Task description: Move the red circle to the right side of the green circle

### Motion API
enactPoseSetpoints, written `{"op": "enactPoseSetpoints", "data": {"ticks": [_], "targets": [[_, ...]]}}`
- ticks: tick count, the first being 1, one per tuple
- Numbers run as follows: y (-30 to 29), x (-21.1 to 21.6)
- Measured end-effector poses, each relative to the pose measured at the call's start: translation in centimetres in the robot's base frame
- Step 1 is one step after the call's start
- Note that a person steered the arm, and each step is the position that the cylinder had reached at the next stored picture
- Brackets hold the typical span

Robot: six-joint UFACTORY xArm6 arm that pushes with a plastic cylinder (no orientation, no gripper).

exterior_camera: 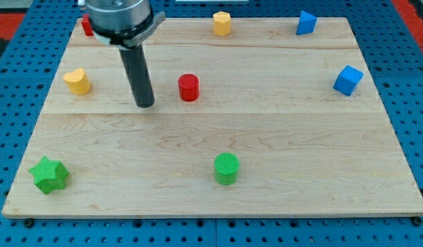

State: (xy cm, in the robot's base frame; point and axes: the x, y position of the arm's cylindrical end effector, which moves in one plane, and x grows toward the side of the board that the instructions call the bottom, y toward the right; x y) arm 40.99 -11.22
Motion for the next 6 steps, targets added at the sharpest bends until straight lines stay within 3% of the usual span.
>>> {"op": "enactPoseSetpoints", "data": {"ticks": [1, 2, 3, 5, 6], "targets": [[1.3, -3.1], [5.6, -3.5], [9.5, -2.6], [14.5, 3.2], [14.7, 3.7]]}}
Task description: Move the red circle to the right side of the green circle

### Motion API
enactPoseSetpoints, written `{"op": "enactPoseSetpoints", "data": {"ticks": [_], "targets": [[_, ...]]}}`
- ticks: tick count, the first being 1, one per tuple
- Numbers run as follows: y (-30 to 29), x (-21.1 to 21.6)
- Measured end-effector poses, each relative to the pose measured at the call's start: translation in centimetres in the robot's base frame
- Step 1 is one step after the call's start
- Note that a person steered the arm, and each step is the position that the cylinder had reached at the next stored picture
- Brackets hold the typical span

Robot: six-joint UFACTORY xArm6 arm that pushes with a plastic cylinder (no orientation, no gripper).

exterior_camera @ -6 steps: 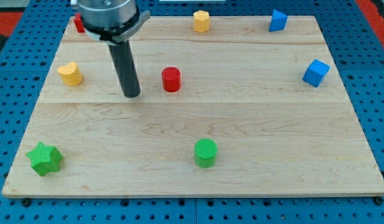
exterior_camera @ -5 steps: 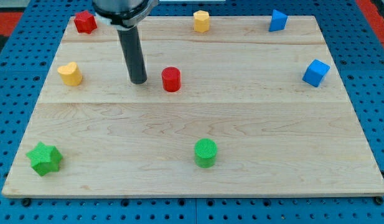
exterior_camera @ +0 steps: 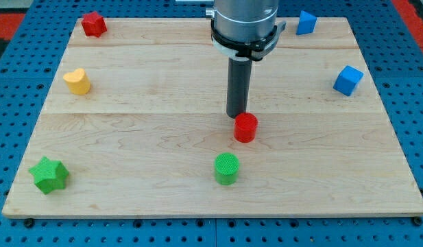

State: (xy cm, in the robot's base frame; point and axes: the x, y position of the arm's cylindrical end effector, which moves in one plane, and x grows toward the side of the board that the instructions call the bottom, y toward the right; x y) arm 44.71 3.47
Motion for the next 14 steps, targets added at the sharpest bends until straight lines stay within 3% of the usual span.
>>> {"op": "enactPoseSetpoints", "data": {"ticks": [2, 6, 8, 10, 11, 12, 14], "targets": [[-2.9, 1.0], [8.0, 6.7], [5.7, 5.6], [14.0, 0.3], [16.4, 2.2], [14.6, 4.2], [11.4, -0.1]]}}
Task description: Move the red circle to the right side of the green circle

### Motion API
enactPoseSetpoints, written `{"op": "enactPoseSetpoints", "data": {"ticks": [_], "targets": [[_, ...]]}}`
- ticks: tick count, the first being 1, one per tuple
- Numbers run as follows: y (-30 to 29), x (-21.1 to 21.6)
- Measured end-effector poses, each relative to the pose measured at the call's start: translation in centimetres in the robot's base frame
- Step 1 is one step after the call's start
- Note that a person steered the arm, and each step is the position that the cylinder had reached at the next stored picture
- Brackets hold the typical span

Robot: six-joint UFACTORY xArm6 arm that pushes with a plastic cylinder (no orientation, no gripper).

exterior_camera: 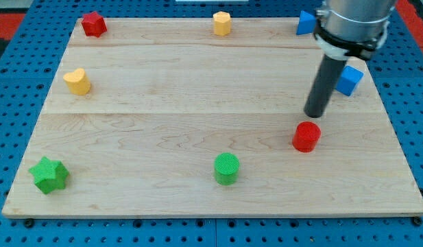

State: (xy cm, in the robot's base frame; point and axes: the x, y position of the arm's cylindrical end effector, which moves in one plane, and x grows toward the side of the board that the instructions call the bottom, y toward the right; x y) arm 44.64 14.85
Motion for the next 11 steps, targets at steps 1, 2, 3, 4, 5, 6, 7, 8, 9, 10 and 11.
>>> {"op": "enactPoseSetpoints", "data": {"ticks": [1, 2, 3, 4, 5, 6, 7, 8, 9, 10, 11], "targets": [[-5.2, 2.7], [-4.1, 4.6], [1.0, 4.6], [3.1, 5.4], [2.2, 3.2], [3.7, 1.9], [6.0, 3.2], [6.2, 5.7], [7.0, 9.0], [6.5, 8.0], [3.0, 7.5]]}}
